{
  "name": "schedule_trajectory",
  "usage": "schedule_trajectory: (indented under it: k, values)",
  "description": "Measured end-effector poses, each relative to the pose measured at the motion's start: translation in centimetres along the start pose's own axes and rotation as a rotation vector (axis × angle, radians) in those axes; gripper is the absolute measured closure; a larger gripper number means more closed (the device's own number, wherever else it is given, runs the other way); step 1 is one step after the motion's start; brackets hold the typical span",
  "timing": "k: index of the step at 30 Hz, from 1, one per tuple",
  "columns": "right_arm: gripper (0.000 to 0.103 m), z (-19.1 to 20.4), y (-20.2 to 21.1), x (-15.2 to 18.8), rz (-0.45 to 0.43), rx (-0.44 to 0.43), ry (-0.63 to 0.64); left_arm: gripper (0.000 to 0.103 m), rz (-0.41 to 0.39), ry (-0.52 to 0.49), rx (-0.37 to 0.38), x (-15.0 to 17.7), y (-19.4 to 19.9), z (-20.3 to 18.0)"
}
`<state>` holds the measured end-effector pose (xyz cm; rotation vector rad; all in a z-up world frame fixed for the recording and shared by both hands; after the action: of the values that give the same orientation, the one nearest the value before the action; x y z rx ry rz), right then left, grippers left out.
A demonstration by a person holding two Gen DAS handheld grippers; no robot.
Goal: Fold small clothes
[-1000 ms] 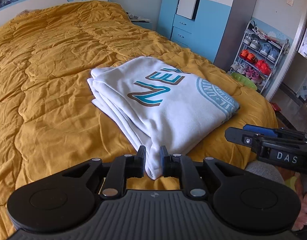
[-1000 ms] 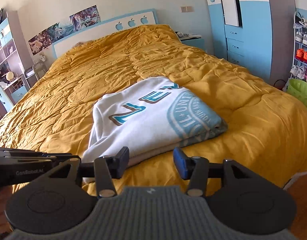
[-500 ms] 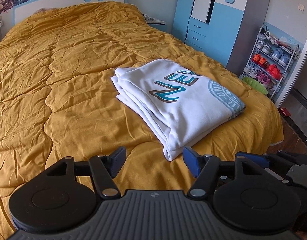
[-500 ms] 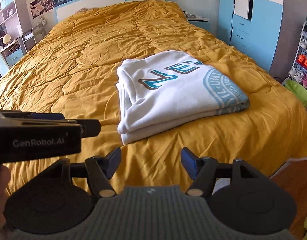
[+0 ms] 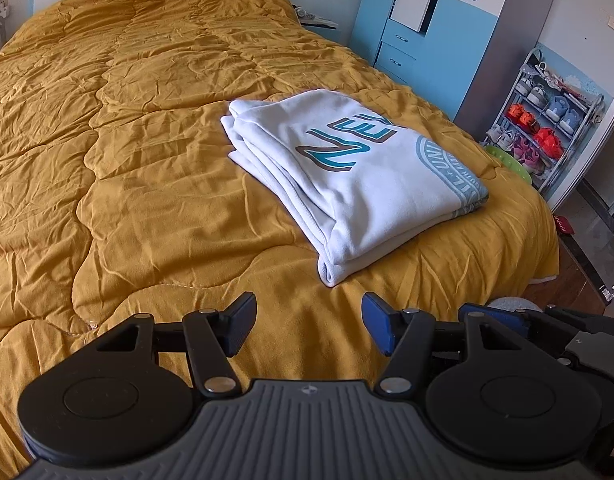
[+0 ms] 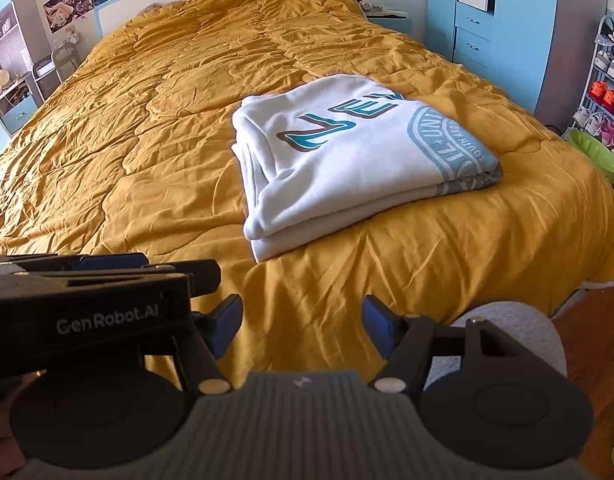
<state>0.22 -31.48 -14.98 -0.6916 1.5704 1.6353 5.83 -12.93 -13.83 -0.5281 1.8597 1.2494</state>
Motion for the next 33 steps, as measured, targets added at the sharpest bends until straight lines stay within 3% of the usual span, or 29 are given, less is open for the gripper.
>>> schedule_trajectory:
  k: [15, 33]
  values:
    - [0.041, -0.2, -1.0, 0.2, 0.025, -0.045, -0.065, 0.032, -0.043, 0.031, -0.01, 0.0, -0.1, 0.3]
    - [0.043, 0.3, -2.0, 0.4, 0.037, -0.056, -0.065, 0.027, -0.024, 0.037, -0.041, 0.3, -0.9, 0.8]
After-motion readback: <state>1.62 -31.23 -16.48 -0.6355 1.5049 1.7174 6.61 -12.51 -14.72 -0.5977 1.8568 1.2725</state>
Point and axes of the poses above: each gripper's, at about its wrist camera, not at the fingertips, and y roughly against the way its jaws point, z to its left, x to its underside, the point moved 6 cm from there along -y, roughly the way its jaws point, and after that the axes turned 14 degrees about -z, right-handed, at the moved point
